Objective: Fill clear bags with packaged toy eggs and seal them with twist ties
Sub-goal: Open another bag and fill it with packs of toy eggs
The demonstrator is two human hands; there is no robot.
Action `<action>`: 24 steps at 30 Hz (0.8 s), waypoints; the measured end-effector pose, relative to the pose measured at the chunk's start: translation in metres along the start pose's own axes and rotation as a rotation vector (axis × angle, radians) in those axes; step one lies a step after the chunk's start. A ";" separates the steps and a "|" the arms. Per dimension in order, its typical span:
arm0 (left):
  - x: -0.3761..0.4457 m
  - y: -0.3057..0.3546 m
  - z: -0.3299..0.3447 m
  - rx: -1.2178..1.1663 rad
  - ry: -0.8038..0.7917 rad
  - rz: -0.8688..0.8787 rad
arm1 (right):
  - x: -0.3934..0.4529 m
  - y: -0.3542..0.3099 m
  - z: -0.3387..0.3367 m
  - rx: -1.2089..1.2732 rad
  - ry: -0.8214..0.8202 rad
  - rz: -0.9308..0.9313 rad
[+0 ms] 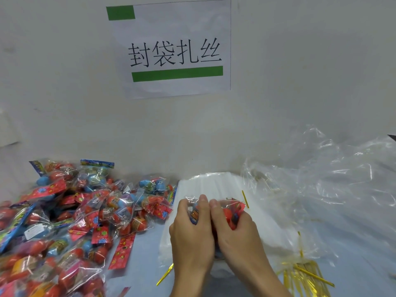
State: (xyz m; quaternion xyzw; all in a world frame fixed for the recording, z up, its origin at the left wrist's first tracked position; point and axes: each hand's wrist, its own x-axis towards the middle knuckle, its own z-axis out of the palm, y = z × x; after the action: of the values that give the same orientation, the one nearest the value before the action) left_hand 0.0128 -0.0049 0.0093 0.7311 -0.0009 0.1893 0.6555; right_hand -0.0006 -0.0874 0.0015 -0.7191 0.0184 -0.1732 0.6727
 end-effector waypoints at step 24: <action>0.016 -0.008 -0.013 -0.055 -0.037 -0.158 | 0.038 0.007 -0.075 -0.490 0.204 0.197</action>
State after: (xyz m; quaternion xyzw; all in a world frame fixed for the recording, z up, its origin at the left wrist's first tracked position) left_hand 0.0264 0.0124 0.0073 0.7139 0.0394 0.1232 0.6882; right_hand 0.0165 -0.1702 0.0059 -0.8340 0.1973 -0.1687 0.4869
